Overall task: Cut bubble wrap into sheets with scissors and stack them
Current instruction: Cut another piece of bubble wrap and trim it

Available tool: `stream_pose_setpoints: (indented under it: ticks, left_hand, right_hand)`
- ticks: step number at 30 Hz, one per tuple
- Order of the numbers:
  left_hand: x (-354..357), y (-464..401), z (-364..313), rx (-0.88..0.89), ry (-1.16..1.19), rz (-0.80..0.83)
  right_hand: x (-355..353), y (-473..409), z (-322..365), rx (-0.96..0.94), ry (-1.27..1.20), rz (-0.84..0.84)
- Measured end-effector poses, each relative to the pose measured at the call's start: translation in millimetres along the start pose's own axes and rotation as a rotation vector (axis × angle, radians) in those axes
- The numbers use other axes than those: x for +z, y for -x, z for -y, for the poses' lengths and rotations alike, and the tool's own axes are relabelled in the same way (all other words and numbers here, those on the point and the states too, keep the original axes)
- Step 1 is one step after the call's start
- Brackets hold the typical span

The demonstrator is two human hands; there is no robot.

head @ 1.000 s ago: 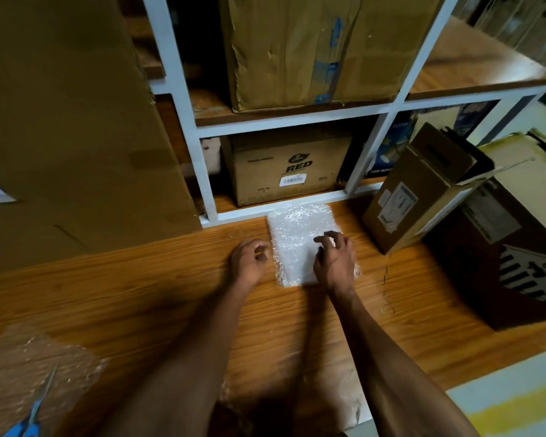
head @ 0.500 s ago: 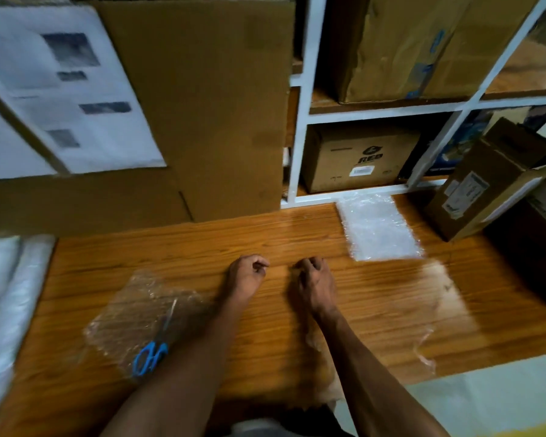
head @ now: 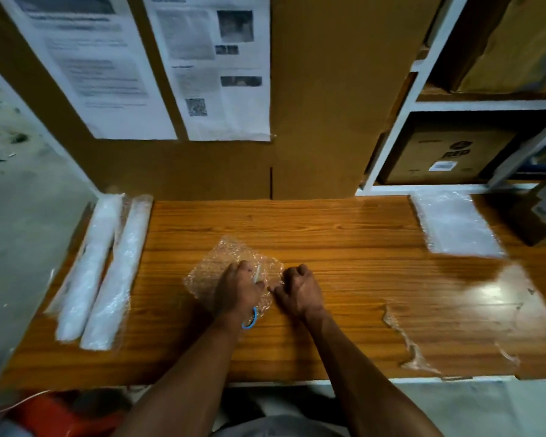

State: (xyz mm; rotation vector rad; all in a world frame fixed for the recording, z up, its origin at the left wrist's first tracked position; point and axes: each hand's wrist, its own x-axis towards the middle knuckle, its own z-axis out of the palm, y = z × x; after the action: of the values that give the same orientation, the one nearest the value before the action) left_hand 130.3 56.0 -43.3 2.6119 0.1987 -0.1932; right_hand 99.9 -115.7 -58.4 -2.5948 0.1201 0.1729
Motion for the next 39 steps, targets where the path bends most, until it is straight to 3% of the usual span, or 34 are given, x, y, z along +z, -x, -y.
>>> stream_pose_setpoints:
  ticks: [6, 12, 17, 21, 25, 28, 30, 32, 34, 39]
  left_hand:
    - [-11.4, 10.7, 22.5, -0.004, -0.065, 0.078]
    - [-22.7, -2.6, 21.2, -0.044, 0.05, 0.133]
    - [-29.5, -26.1, 33.2, -0.062, 0.052, 0.017]
    - [-33.8, -34.9, 42.3, -0.135, -0.12, -0.021]
    - [-36.6, -35.9, 29.5, -0.082, -0.164, -0.066]
    - [-33.1, -38.0, 9.4, -0.124, 0.089, 0.053]
    - [-33.0, -34.9, -5.0, -0.242, 0.472, 0.224]
    - [-33.0, -27.6, -16.9, -0.396, 0.965, 0.51]
    - [-31.9, -26.7, -23.3, -0.393, 1.252, 0.664]
    - [-44.5, -33.4, -42.5, -0.287, 1.42, 0.55]
  right_hand:
    - [11.1, -4.3, 24.8, 0.074, -0.009, -0.034]
    - [4.0, -10.2, 30.3, 0.224, -0.413, -0.217]
    - [-18.5, -28.5, 12.2, 0.483, -0.779, -0.365]
    - [-50.4, -35.2, 10.3, 0.436, -1.237, -0.357]
    - [-76.8, -36.4, 23.3, 0.34, -1.551, -0.245]
    - [-87.0, -35.7, 32.8, 0.359, -1.77, -0.139]
    - [-92.1, -32.7, 37.6, 0.36, -1.881, -0.072]
    - [-96.1, -27.7, 38.0, 0.337, -1.971, -0.047]
    - [-97.5, -19.6, 34.8, 0.286, -2.039, -0.011]
    - [-89.7, -8.7, -5.0, 0.303, -1.972, 0.169]
